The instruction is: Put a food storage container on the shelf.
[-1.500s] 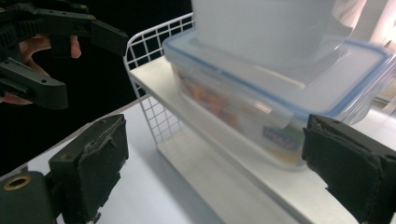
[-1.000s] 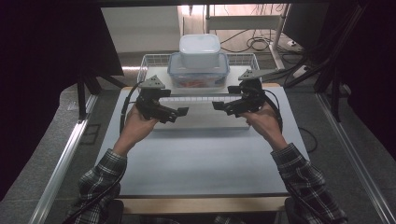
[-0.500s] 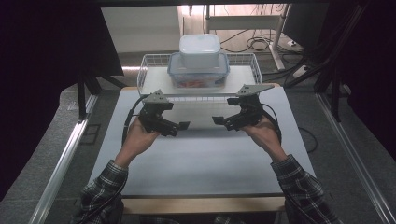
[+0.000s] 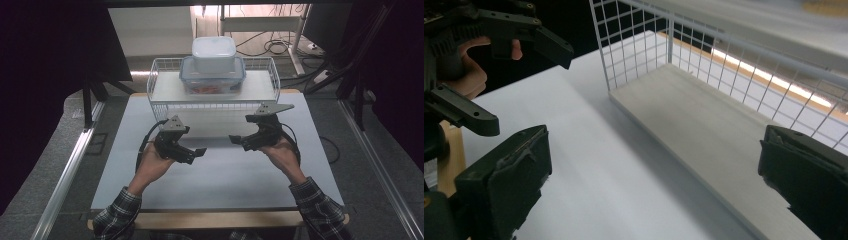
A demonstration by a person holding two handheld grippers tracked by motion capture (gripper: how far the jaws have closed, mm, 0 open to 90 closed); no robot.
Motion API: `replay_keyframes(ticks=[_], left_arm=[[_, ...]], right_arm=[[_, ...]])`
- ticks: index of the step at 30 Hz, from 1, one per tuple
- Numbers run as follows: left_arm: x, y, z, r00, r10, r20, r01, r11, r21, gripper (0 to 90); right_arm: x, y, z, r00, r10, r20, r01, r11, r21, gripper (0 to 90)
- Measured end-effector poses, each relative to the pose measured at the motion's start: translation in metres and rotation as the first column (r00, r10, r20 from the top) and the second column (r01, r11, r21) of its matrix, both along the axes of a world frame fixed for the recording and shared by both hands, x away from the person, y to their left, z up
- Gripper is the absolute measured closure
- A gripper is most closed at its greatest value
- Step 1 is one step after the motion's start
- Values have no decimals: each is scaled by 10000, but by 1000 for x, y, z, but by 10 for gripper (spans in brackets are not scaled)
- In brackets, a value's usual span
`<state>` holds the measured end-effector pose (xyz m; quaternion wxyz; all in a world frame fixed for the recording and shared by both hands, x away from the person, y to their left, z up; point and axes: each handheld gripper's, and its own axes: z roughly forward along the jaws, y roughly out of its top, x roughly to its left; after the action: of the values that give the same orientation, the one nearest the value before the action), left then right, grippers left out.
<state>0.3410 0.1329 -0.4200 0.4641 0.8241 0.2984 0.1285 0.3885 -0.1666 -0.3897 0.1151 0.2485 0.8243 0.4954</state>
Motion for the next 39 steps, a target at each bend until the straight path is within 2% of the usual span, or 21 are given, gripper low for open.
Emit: replay_keyframes(ticks=[8,12,21,25,31,39], left_arm=[[-3,2,-19,9995,-2,-307,3,10000,60,34],[-7,5,-24,9996,124,-245,-118,9996,238,37],[-18,16,-34,9990,319,-318,-315,9994,133,43],[-26,21,-39,9984,543,-143,-538,9980,323,42],[-35,28,-42,9965,830,-2,-830,9964,175,44],[-44,34,-49,9949,1006,99,-1008,9945,280,45]], right_arm=[[-7,-2,-13,9999,-112,-112,109,9995,-301,0],[-11,-5,-19,9998,-158,-153,151,9989,-441,0],[-19,-12,-33,9987,-362,-354,336,9970,-701,1],[-26,-17,-38,9982,-383,-453,348,9964,-772,0],[-35,-26,-43,9977,-561,-384,528,9953,-806,0],[-39,-42,-52,9945,-947,-456,906,9924,-838,0]])
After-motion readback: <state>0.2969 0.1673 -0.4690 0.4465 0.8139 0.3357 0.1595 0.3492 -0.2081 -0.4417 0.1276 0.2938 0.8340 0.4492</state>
